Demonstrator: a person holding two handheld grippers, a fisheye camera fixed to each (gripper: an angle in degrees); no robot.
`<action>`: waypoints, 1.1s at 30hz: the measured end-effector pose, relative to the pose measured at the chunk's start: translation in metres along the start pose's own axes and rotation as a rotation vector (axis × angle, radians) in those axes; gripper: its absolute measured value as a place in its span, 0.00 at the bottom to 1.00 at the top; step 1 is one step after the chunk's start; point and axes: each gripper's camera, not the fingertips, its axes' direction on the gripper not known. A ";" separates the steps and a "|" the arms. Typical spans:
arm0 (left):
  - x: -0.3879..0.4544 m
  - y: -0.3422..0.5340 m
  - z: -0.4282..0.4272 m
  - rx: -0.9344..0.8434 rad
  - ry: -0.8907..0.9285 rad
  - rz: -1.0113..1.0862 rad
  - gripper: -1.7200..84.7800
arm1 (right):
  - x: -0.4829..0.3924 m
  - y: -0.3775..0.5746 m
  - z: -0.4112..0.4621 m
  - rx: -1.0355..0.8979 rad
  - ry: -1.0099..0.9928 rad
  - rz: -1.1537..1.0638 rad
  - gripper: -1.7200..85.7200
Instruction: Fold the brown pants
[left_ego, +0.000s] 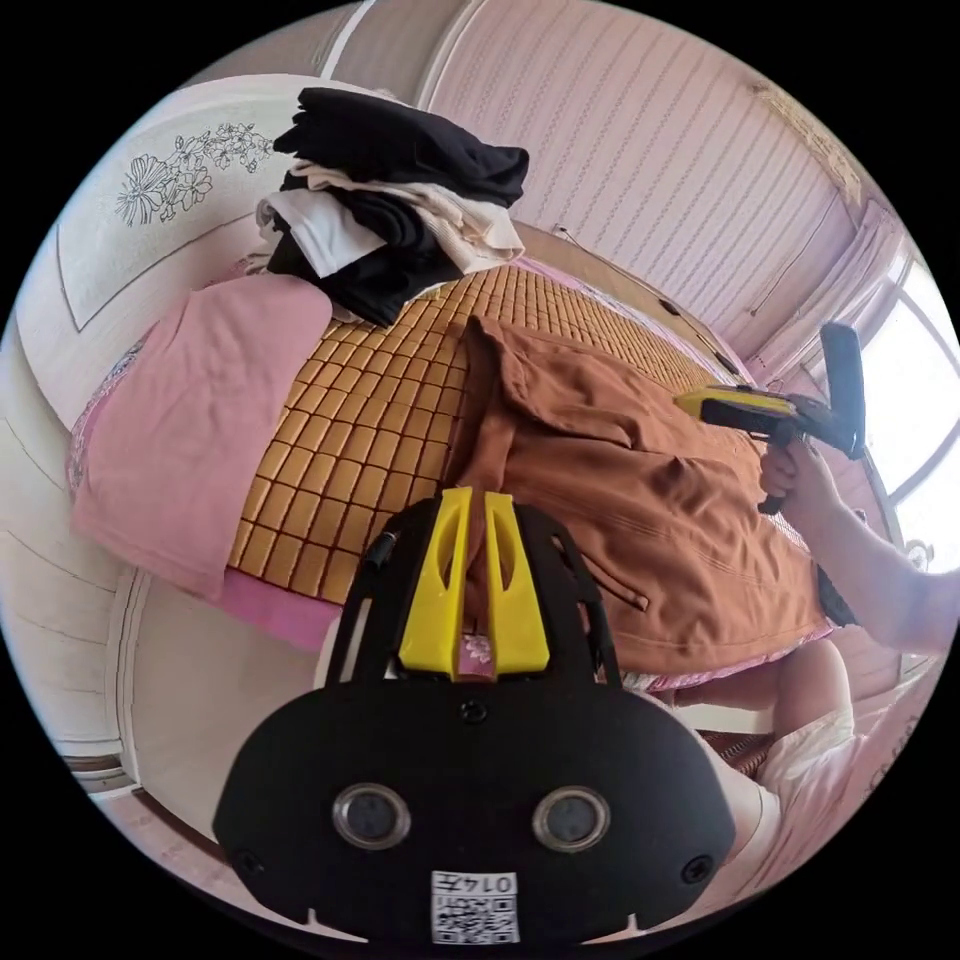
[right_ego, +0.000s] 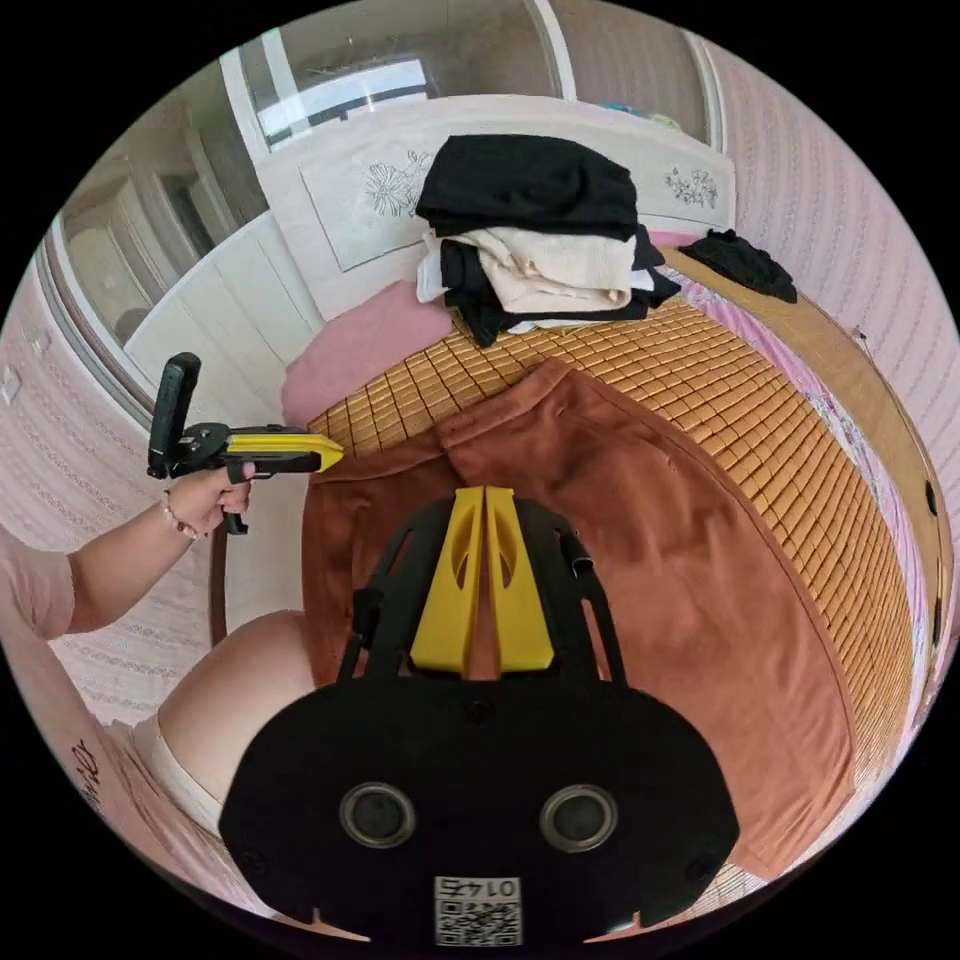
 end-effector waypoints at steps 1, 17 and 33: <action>-0.003 0.005 -0.004 0.001 0.006 -0.016 0.06 | 0.016 0.033 -0.042 0.033 0.011 0.066 0.02; 0.004 0.013 0.018 -0.095 0.094 -0.303 0.18 | 0.104 0.505 -0.437 0.091 0.447 1.335 0.13; 0.025 -0.020 0.048 -0.224 0.000 -0.401 0.16 | 0.171 0.497 -0.510 0.007 0.298 1.401 0.13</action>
